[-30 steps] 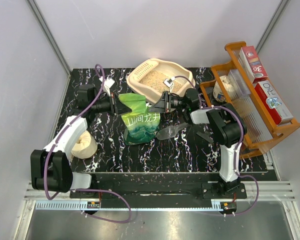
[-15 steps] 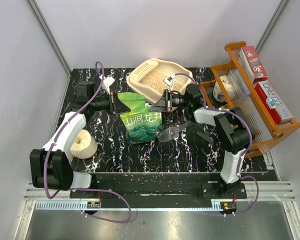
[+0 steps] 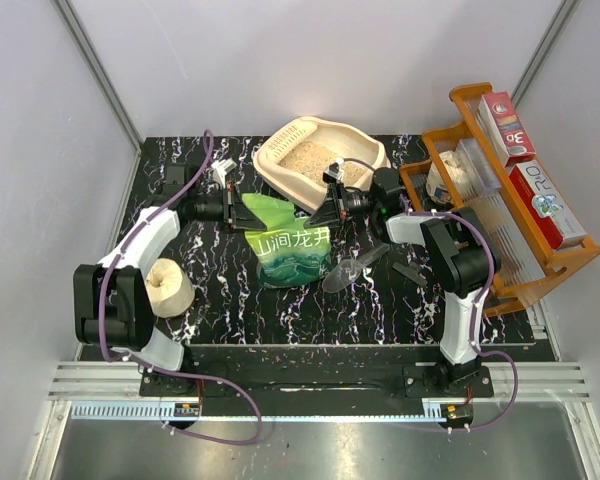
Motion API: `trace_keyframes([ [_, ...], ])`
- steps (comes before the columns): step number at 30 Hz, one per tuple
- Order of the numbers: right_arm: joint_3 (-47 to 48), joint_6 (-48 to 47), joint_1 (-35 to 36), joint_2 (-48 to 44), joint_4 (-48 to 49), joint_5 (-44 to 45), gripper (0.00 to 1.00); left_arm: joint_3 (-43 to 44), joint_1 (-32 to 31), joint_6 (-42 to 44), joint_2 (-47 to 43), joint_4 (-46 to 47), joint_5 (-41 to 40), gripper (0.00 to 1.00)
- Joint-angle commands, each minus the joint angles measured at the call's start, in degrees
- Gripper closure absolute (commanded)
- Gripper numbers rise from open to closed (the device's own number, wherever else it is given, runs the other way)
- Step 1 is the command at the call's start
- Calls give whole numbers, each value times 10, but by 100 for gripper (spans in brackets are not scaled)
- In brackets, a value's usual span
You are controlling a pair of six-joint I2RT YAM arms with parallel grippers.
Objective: Fill the litter box with clean litter
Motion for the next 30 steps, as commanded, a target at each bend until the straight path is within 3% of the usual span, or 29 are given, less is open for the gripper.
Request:
trace_keyframes([
  [1,48,103,-38,-24,-14,-86,100,-36,37,-109,27,28,37,100],
  [3,62,67,-39,-29,-83,-91,100,-60,40,-178,28,71,55,100],
  [4,67,47,-38,-31,-173,-90,100,-64,40,-193,30,89,59,100],
  [7,92,-17,-38,-31,-324,-77,100,-81,41,-243,35,137,66,100],
  [8,107,-36,-38,-30,-359,-75,100,-74,42,-238,35,144,61,93],
  [9,115,-73,-38,-29,-396,-73,100,-62,44,-211,29,137,52,81],
  [10,121,-80,-38,-28,-430,-72,100,-42,46,-170,25,78,36,77],
  [11,122,-81,-38,-29,-431,-72,100,6,47,-63,20,36,-22,71],
  [12,123,-86,-38,-28,-434,-70,100,29,47,-10,3,-17,-53,64],
  [13,126,-94,-38,-28,-454,-69,100,44,47,33,-10,-24,-80,61],
  [15,133,-107,-37,-29,-468,-69,100,43,47,128,-75,-7,-146,56],
  [19,132,-118,-38,-29,-485,-69,100,-21,34,243,-183,122,-173,44],
  [23,122,-121,-38,-23,-497,-66,100,-25,-61,391,-199,103,-197,43],
  [30,118,-127,-38,-27,-500,-68,100,-22,-167,511,-147,116,-256,42],
])
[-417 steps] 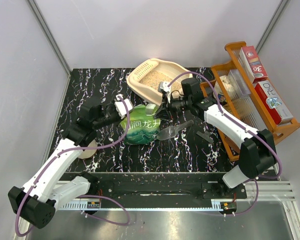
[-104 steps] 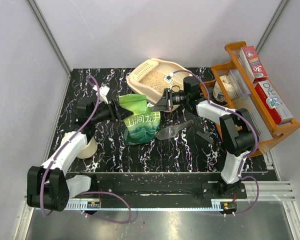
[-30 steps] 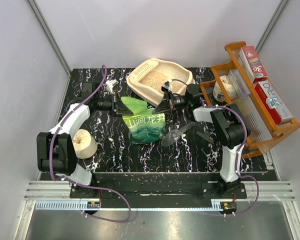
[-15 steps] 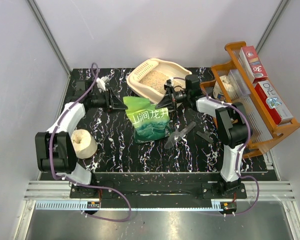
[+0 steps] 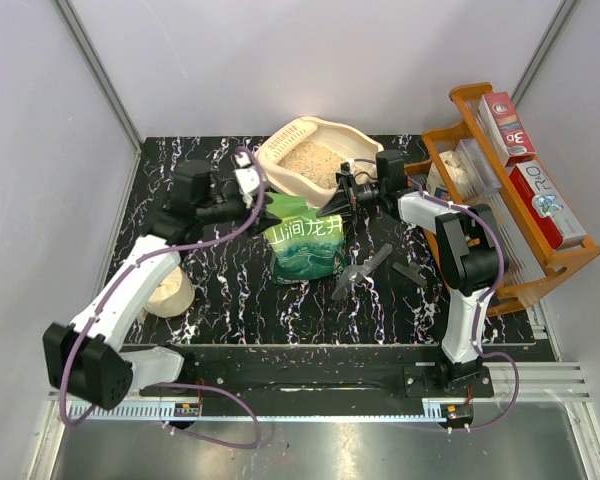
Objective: Fill the litter box with clean litter
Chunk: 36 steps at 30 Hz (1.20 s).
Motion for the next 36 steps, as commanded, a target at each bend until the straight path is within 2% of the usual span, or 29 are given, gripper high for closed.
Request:
trace_keyframes([
  [1,4,17,9,-30,-39,-30,100,-3,-40,122,49,17,-61,42],
  [5,-1,14,8,-36,-37,-30,100,3,-62,155,79,22,-55,43],
  [8,-1,15,8,-37,-36,-30,100,11,-78,176,105,6,-54,49],
  [12,0,16,8,-37,-37,-28,100,11,-90,214,115,-30,-55,66],
  [13,-1,16,8,-36,-38,-27,100,5,-94,232,117,-35,-62,76],
  [16,3,6,7,-35,-50,-23,99,4,-95,252,126,-57,-76,97],
  [17,5,-10,2,-36,-53,-21,91,4,-94,252,129,-64,-80,99],
  [19,21,-39,-8,-45,-56,-15,86,2,-94,255,128,-70,-78,100],
  [20,28,-97,-16,-53,-56,-5,82,1,-94,255,122,-72,-76,100],
  [21,37,-146,-35,-62,-97,34,77,-2,-93,253,119,-72,-74,100],
  [22,71,-213,-46,-87,-164,74,68,-4,-90,243,115,-71,-62,100],
  [23,93,-335,-53,-97,-225,150,58,-6,-89,237,111,-69,-56,100],
  [24,109,-377,-58,-105,-258,159,57,-7,-88,229,108,-67,-51,100],
  [27,132,-543,-57,-167,-266,178,54,-7,-83,199,107,-68,-24,100],
  [31,52,-698,-39,-254,-234,173,49,-5,-80,170,108,-78,1,100],
  [32,38,-780,-29,-271,-247,184,47,-7,-81,166,107,-78,2,100],
  [34,4,-868,14,-313,-274,202,43,-6,-80,155,107,-78,4,100],
  [35,-7,-945,34,-323,-294,229,41,-6,-79,153,107,-78,4,100],
  [36,-32,-970,48,-339,-294,243,40,-6,-79,149,108,-79,5,100],
])
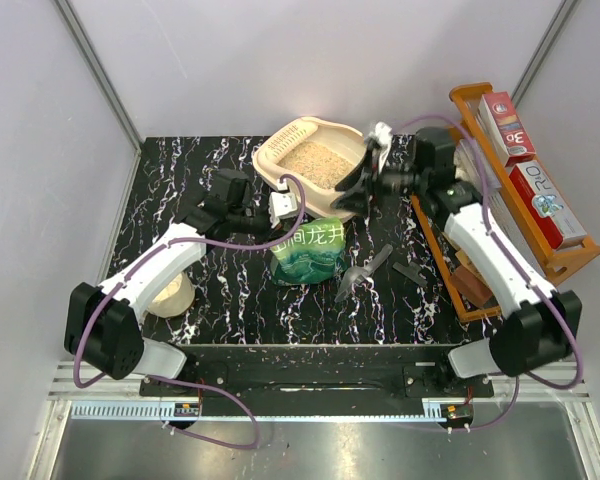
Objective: Fill the litter box with clean litter
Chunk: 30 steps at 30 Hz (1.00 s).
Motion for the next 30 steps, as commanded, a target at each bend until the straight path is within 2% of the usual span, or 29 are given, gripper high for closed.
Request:
trace_keyframes([
  [1,-75,-286,79,-42,-52,69,38,-3,8,-31,-11,-24,29,100],
  [5,-95,-325,114,-32,-41,80,38,1,14,-42,-8,-25,39,100],
  [11,-92,-344,125,2,-14,90,38,4,15,-45,-6,-31,59,100],
  [20,-77,-391,128,57,-40,97,45,14,18,-41,-4,-35,67,100],
  [21,-76,-395,128,61,-44,98,47,16,21,-38,-4,-37,68,100],
  [23,-71,-402,128,67,-61,101,60,17,22,-32,-5,-44,70,100],
  [27,-65,-414,127,68,-90,116,67,25,53,-11,-11,-73,86,99],
  [30,-48,-434,126,81,-147,116,77,24,85,12,-18,-111,109,81],
])
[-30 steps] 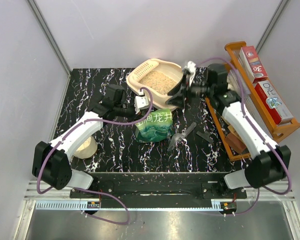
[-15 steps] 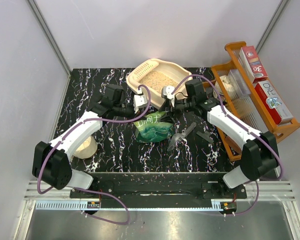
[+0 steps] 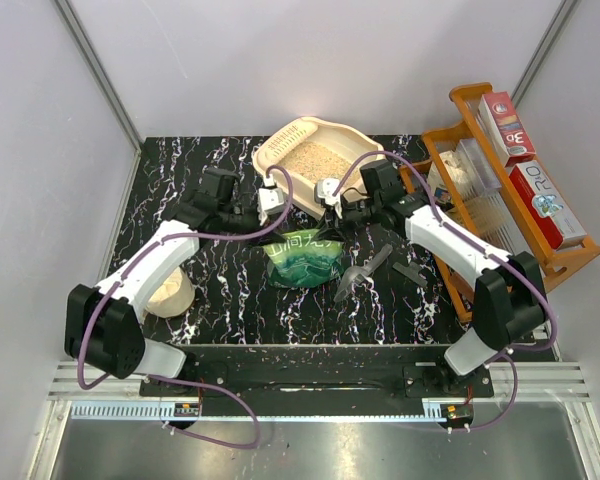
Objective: Fill the litter box with clean litter
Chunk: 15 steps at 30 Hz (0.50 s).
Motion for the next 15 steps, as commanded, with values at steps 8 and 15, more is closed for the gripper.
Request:
trace_keyframes([
  [8,84,54,-1,68,-123,-26,86,-18,54,58,-26,-92,72,52],
  [15,119,89,-1,88,-121,-37,100,-16,65,19,-22,-38,48,84],
])
